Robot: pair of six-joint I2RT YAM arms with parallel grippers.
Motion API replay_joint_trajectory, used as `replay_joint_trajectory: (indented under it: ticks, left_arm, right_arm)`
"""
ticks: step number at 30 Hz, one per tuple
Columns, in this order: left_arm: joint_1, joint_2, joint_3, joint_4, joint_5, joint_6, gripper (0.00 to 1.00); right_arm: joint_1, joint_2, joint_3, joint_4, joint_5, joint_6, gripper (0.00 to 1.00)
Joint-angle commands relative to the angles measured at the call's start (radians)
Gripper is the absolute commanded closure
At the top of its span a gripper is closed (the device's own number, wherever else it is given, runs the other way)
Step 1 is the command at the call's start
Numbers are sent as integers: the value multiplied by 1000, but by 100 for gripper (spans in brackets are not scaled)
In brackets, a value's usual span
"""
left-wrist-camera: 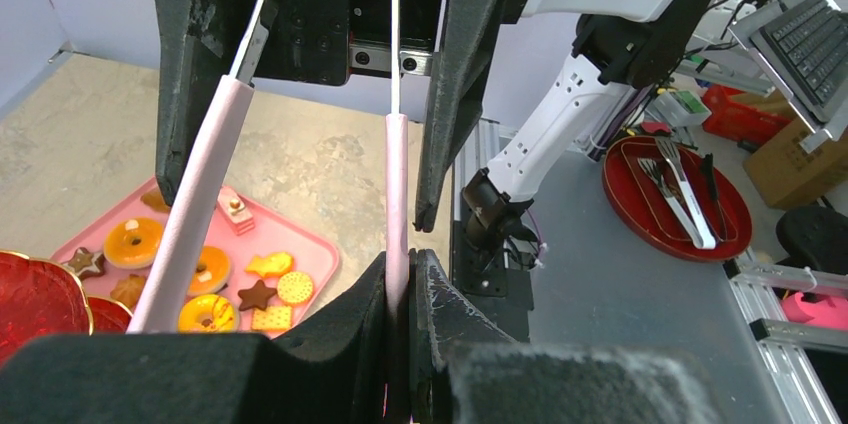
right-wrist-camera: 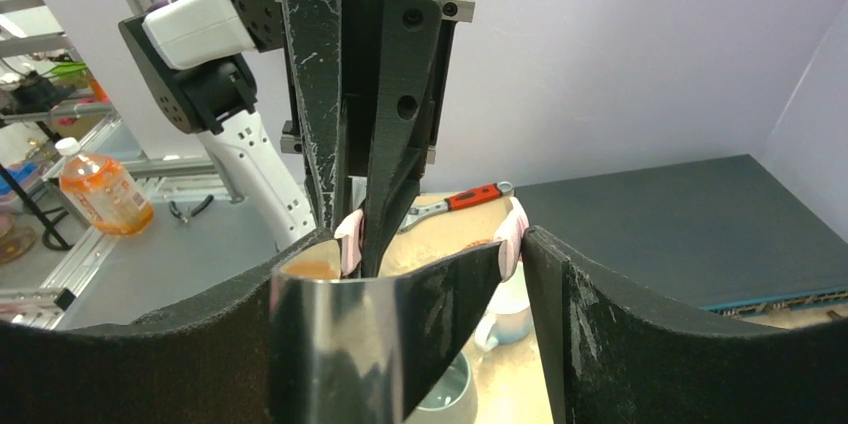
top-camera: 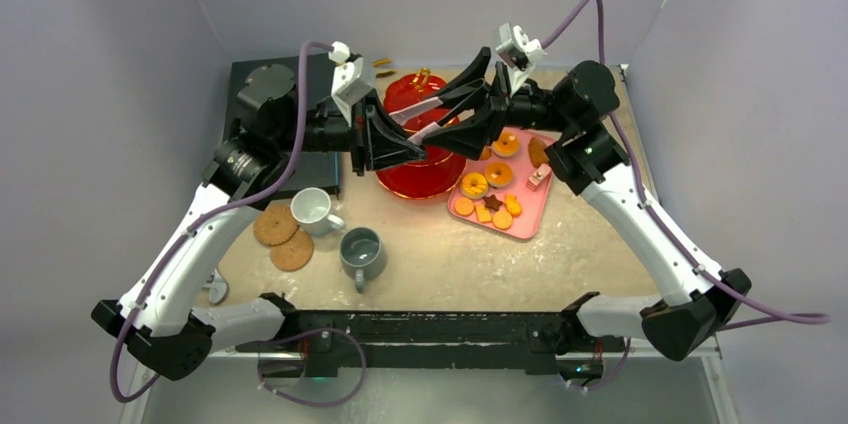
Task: Serve the afternoon tea
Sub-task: Pick up the clamp from the tray.
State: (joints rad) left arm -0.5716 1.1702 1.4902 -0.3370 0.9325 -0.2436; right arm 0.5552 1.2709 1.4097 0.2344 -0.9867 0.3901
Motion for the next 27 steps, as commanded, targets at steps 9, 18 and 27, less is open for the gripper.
replay_joint_trajectory:
  ticks: [9,18,27]
  left_arm:
    - [6,-5,12,65,43,-49,100]
    - [6,-4,19,49,29,-22,100]
    - [6,-15,5,52,-54,18,100]
  right_arm:
    - [8,18,4,92,-59,54,23]
    - [8,23,1,82,-56,59,41]
    - [19,28,-14,93,-32,68,30]
